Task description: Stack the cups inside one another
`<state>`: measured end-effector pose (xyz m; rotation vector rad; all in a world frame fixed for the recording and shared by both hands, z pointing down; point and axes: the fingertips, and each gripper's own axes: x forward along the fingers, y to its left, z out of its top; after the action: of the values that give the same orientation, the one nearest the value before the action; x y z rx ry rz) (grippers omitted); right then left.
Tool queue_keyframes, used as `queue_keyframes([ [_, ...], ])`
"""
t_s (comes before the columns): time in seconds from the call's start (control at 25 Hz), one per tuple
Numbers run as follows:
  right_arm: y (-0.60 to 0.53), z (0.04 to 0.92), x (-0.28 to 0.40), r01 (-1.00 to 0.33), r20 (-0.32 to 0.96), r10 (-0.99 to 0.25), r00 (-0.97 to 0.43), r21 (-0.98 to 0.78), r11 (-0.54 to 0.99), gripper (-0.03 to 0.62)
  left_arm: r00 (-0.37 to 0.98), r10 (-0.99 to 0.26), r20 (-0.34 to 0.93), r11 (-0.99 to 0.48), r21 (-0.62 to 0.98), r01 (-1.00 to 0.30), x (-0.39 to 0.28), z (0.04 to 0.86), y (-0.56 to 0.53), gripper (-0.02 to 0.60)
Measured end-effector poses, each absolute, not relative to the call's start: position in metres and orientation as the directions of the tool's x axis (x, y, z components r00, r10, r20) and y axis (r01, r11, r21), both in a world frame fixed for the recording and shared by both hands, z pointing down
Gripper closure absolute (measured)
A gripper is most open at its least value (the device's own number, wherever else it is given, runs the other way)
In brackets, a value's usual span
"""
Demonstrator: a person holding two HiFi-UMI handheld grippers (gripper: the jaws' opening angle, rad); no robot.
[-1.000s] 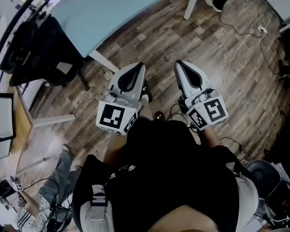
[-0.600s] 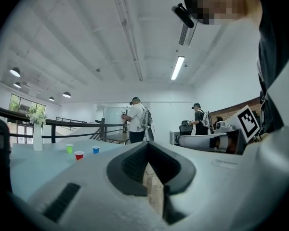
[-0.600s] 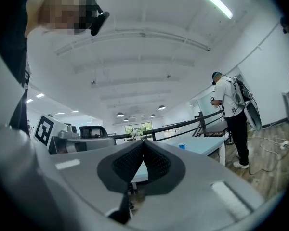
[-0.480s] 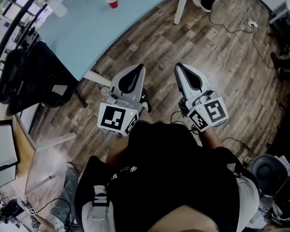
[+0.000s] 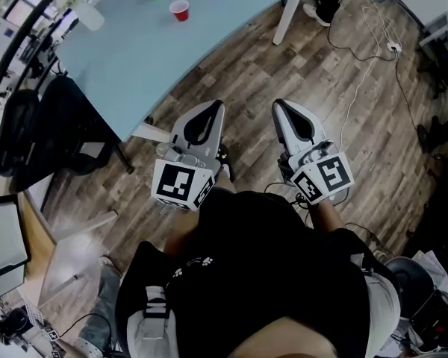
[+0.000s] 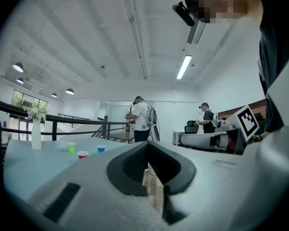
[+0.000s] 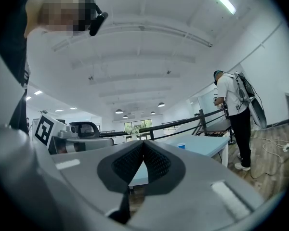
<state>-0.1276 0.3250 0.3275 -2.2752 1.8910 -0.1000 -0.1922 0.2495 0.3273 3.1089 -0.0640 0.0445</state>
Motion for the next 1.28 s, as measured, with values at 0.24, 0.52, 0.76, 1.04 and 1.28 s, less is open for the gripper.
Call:
queue_keyframes([
  [0.24, 0.292, 0.322, -0.103, -0.967, -0.056, -0.979, 0.194, -0.176, -0.182, 0.582, 0.999, -0.031, 0.027, -0.999, 0.031, -0.032, -0.166, 0.320, 0.216, 0.592],
  [0.52, 0.254, 0.318, -0.076, -0.964, -0.043, -0.978, 0.205, -0.180, -0.194, 0.582, 0.999, -0.016, 0.040, -0.999, 0.036, -0.017, -0.140, 0.317, 0.179, 0.592],
  [0.76, 0.224, 0.315, -0.057, -0.959, -0.027, -0.973, 0.231, -0.177, -0.223, 0.582, 0.999, 0.020, 0.043, -0.999, 0.047, 0.018, -0.116, 0.317, 0.147, 0.592],
  [1.04, 0.194, 0.309, -0.039, -0.954, -0.015, -0.965, 0.262, -0.157, -0.256, 0.582, 0.998, 0.056, 0.025, -0.997, 0.048, 0.054, -0.096, 0.310, 0.116, 0.592],
  [1.28, 0.154, 0.308, -0.025, -0.952, -0.001, -0.961, 0.276, -0.141, -0.273, 0.582, 0.998, 0.057, 0.019, -0.996, 0.066, 0.055, -0.085, 0.314, 0.071, 0.592],
])
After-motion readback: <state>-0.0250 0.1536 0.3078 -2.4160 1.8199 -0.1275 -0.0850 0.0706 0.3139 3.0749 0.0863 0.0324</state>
